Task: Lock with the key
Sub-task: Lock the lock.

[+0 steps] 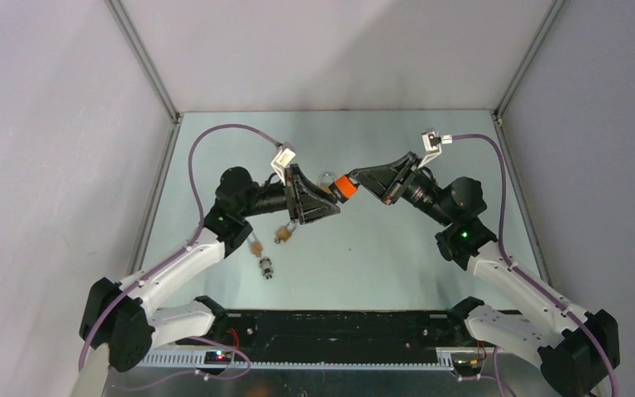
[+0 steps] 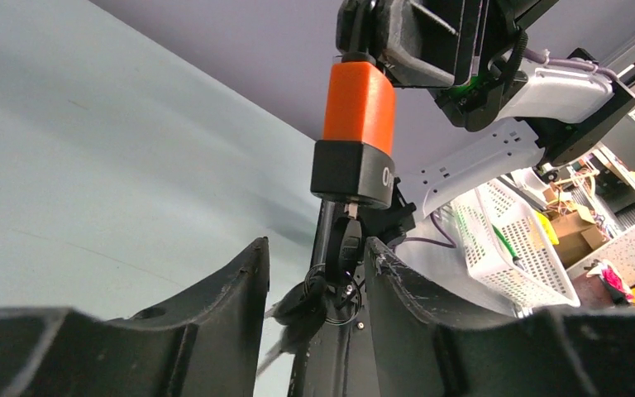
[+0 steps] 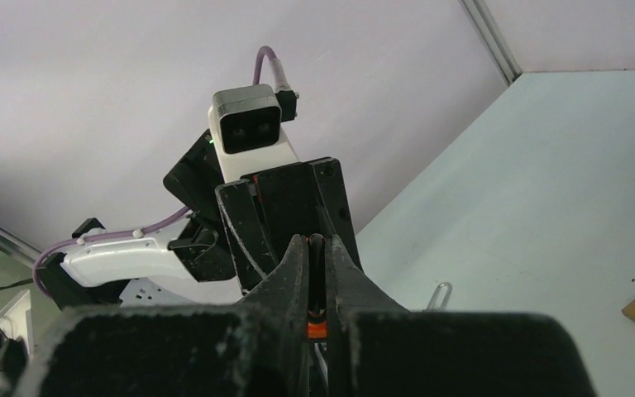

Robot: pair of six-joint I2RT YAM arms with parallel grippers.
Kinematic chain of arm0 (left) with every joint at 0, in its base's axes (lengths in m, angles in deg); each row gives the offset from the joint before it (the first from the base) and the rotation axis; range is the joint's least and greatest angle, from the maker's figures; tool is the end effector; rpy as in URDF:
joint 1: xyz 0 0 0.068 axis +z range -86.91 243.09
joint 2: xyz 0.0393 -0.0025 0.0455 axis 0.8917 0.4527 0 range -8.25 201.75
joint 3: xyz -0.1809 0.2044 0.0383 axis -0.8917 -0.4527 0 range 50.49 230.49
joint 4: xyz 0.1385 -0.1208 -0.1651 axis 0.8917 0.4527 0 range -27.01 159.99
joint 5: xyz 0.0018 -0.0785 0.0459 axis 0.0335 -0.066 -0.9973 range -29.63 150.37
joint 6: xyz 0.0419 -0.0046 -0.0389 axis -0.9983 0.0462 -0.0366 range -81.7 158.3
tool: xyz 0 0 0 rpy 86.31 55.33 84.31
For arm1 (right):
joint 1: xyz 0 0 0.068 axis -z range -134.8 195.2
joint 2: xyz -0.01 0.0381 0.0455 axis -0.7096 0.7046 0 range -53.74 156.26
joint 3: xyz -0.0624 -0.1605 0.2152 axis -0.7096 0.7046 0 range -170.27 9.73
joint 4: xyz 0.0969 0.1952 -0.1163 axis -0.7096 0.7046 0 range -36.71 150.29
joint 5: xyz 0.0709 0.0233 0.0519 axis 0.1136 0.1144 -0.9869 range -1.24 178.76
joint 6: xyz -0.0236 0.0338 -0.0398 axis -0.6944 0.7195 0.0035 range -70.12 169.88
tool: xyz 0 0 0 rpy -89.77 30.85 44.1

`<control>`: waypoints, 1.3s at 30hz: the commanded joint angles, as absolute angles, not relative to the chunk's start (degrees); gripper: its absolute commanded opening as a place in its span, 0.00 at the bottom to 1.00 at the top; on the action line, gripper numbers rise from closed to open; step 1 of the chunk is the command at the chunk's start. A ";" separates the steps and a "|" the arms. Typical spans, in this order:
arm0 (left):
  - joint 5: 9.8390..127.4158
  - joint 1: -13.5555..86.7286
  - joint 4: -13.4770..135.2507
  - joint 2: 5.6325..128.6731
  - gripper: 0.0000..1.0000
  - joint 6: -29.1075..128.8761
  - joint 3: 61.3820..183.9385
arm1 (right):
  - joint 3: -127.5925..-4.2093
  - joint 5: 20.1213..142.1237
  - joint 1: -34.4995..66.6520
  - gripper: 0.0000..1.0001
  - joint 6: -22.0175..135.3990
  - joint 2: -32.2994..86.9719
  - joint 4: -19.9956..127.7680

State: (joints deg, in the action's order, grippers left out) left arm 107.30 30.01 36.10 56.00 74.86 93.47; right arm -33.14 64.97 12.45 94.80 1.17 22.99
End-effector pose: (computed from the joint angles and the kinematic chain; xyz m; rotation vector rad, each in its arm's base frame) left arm 0.1857 -0.1564 0.3365 0.6970 1.5765 -1.5333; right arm 0.1669 0.1269 0.3775 -0.2502 1.3963 1.4047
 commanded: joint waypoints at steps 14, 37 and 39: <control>111.78 31.89 35.74 55.09 0.06 76.76 96.08 | -36.32 62.31 12.99 0.00 97.48 1.84 13.94; 115.58 33.55 35.83 51.37 0.00 77.82 89.84 | -32.19 67.87 24.07 0.00 103.10 -3.63 6.71; 116.86 33.53 35.89 50.92 0.00 78.35 89.76 | -32.19 64.79 25.75 0.00 102.77 -2.86 4.32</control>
